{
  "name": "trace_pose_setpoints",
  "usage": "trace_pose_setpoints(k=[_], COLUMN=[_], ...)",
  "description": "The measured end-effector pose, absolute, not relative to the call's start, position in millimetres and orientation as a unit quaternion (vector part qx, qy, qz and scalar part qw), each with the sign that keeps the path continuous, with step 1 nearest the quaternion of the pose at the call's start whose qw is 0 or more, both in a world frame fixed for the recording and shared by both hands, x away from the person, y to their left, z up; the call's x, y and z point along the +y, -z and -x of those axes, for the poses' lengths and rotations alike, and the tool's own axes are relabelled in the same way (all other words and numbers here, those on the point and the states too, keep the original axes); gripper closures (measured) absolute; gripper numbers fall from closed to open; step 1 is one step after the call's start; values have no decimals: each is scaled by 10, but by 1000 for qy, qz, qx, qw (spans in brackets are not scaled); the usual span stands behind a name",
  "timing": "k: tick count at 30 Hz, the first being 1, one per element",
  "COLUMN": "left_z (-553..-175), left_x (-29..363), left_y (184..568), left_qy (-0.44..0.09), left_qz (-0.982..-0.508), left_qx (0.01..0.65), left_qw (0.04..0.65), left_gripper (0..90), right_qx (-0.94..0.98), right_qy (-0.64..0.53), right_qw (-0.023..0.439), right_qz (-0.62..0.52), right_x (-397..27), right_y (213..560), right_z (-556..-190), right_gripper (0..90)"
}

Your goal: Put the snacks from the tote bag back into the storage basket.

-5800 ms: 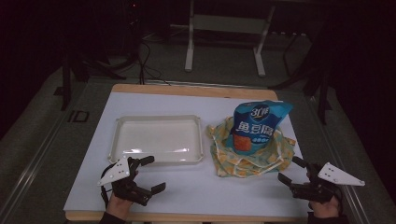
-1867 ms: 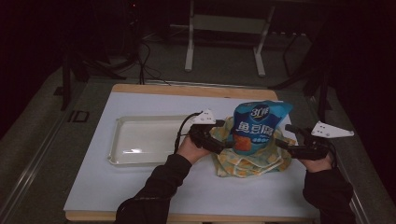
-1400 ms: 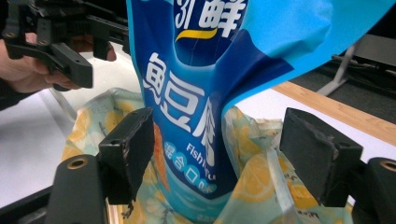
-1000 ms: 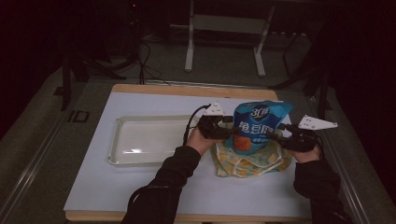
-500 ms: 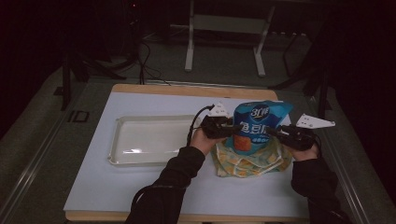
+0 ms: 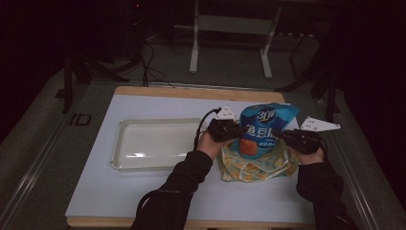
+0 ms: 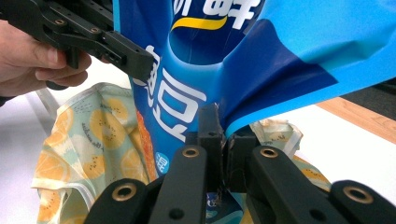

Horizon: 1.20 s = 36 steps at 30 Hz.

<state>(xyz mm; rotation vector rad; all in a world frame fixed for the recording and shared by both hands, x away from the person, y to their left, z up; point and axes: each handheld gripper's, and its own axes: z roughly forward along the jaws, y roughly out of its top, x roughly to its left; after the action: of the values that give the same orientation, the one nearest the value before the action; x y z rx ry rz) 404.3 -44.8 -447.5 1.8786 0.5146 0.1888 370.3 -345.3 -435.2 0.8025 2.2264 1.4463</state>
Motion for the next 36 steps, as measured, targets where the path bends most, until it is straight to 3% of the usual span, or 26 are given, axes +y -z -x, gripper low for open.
trace_pose_setpoints(k=[18,36], left_z=[-4014,-3955], left_x=[-483,-498], left_y=[4341,3970], left_qy=[-86,-97], left_qz=[-801,-800], left_qx=[233,224], left_qw=[545,549], left_gripper=[882,887], right_qx=[790,784], right_qy=[-509,-517], right_qw=[186,202], right_qz=[-286,-278], right_x=[-3420,-3437], right_y=[4265,3915], right_z=[-3683,-3612], right_gripper=[892,893])
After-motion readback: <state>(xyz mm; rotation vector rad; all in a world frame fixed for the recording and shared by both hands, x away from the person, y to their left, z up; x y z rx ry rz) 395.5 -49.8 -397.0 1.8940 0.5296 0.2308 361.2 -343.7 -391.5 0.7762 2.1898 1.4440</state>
